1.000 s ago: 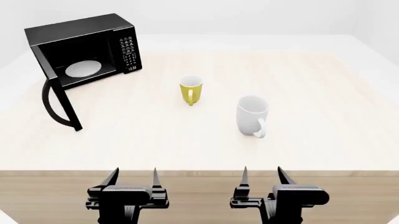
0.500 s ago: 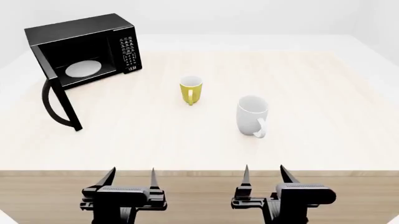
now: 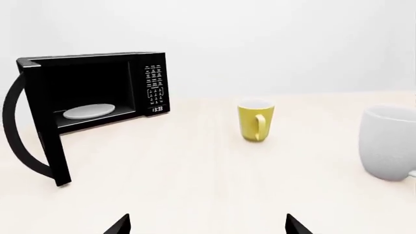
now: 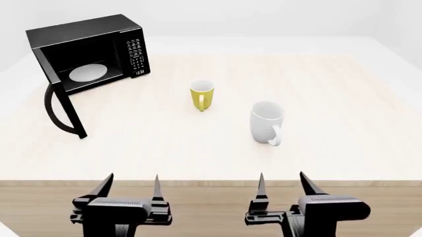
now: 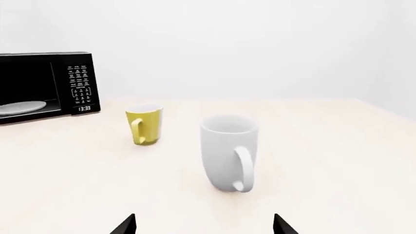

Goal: Close the microwave.

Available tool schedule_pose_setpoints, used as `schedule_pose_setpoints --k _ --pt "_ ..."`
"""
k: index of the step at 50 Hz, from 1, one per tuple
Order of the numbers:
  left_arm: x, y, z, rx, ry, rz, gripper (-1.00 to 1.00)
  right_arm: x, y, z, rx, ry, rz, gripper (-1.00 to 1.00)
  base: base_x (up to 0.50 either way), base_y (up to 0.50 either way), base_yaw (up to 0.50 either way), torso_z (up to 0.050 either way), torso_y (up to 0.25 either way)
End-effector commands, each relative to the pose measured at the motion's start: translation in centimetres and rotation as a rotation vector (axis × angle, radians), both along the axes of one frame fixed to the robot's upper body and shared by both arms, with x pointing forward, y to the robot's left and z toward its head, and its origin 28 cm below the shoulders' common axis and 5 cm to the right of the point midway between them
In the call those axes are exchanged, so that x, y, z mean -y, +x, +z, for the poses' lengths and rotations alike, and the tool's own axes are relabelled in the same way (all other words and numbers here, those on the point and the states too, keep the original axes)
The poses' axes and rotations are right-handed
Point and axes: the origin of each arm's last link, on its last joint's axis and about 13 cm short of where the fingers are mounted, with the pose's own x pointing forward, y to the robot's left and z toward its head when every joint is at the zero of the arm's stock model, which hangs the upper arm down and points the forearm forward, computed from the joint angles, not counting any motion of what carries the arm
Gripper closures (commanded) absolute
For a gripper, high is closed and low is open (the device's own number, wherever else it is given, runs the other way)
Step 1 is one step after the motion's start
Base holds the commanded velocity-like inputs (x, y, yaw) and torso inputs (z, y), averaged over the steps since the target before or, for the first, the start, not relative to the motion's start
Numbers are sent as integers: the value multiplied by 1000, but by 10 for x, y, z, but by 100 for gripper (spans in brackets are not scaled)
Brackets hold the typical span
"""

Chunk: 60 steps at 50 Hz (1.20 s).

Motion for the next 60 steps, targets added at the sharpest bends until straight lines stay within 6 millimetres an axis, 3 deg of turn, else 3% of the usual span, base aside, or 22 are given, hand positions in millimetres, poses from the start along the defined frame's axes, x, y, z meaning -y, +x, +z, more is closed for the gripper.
schedule_pose_setpoints --k 1,11,54,60 --pt "-1 -7 10 17 4 -4 -100 -1 -8 11 20 5 14 -100 0 0 0 0 0" --pt "-2 -10 15 30 2 -5 -100 -1 -9 14 37 14 24 -100 0 0 0 0 0" --pt "-2 -12 17 38 -1 -3 -100 -1 -12 16 49 32 37 -100 0 500 0 0 0" --pt "-1 -13 18 42 1 -2 -100 -2 -14 19 64 32 45 -100 0 0 0 0 0"
